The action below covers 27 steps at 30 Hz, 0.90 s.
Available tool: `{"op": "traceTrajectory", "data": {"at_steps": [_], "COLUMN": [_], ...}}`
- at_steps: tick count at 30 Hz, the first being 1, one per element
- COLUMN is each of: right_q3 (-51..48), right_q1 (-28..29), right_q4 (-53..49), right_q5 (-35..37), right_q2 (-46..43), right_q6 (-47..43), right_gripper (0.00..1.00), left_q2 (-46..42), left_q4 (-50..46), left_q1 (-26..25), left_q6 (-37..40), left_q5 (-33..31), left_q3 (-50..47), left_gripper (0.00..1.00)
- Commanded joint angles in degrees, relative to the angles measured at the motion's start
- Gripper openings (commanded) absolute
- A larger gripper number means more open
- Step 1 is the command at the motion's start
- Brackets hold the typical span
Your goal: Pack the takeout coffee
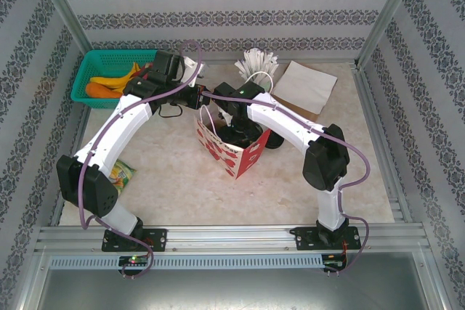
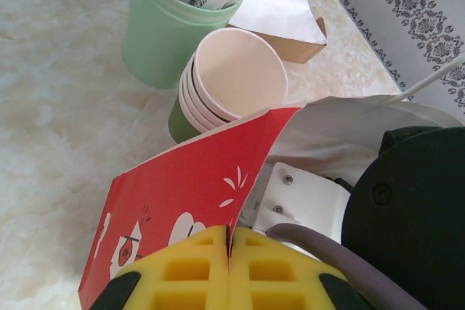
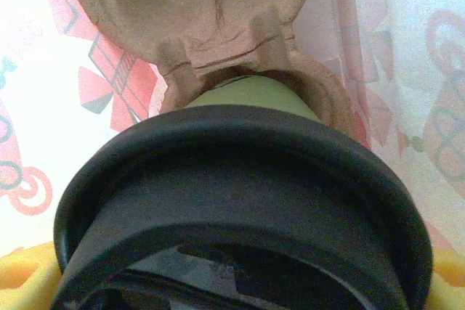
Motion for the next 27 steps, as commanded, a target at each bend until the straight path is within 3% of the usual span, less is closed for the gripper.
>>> {"op": "traceTrajectory", "data": {"at_steps": [1, 27], "right_q3": [-0.9, -5.8], "right_q1": [-0.7, -1.7], "right_q4": [0.6, 4.1], "right_q5": [-0.5, -0.5], "right_q2": [-1.4, -0.3], "right_q6": [0.3, 0.4], "right_gripper": [0.56, 0.55], "left_q2": [-1.0, -1.0], "left_q4": [0.6, 0.3], "left_q1": [-0.5, -0.4], "left_q6": [1.1, 1.3], "left_q5": [1.2, 1.1], "left_q3": [0.4, 0.5], "left_gripper": [0.00, 0.00]}}
